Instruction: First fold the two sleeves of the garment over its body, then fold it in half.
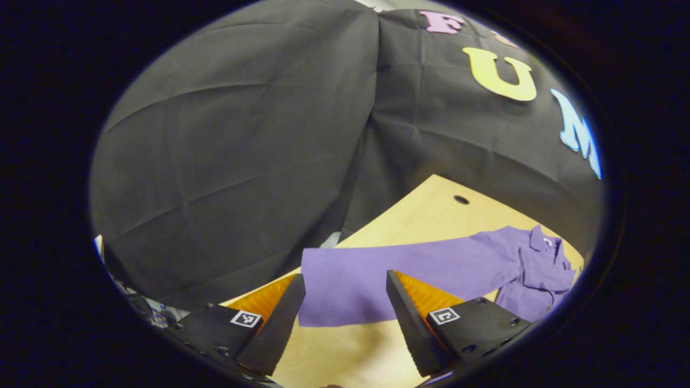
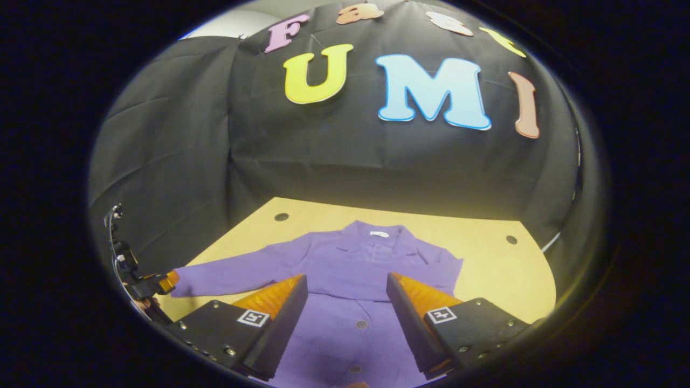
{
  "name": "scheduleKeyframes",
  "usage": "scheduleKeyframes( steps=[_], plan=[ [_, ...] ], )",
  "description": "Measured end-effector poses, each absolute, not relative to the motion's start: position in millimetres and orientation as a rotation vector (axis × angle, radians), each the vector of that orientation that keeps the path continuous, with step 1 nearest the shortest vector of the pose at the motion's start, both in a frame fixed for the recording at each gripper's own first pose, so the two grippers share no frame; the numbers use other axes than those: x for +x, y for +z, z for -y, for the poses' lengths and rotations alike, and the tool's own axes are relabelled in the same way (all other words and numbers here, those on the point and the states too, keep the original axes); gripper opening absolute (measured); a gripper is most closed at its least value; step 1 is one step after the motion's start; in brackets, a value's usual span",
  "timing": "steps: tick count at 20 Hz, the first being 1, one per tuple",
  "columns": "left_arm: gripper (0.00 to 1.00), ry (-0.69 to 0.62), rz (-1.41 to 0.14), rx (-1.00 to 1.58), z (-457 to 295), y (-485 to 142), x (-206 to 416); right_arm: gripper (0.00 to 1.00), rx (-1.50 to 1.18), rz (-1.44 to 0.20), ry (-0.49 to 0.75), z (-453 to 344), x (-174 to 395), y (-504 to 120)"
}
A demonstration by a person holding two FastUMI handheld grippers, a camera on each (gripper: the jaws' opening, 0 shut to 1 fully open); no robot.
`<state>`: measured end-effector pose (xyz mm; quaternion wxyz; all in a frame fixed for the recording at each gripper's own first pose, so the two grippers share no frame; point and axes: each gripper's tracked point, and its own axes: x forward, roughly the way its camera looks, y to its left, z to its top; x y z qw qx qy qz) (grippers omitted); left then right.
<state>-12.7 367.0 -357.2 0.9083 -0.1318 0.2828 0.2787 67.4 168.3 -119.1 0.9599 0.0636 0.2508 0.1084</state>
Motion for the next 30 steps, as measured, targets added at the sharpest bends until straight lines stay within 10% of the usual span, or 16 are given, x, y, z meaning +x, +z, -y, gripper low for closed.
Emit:
scheduleKeyframes(
  steps=[14, 17, 20, 24, 30],
  plan=[
    [0.97, 0.551, -0.775, -0.21, -371, -395, -20, 0.9, 0.186, -0.583, 0.273, -184, 35, -130],
    [0.74, 0.534, -0.759, -0.219, -364, -399, -10, 0.9, 0.187, -0.588, 0.285, -183, 34, -131],
    [0.28, 0.537, -0.729, -0.242, -361, -400, -2, 0.9, 0.198, -0.592, 0.281, -178, 34, -132],
    [0.07, 0.523, -0.747, -0.206, -360, -396, -2, 0.9, 0.223, -0.61, 0.258, -162, 34, -140],
    [0.07, 0.459, -0.69, -0.256, -341, -356, 13, 0.9, 0.226, -0.627, 0.202, -123, 31, -152]
  ],
)
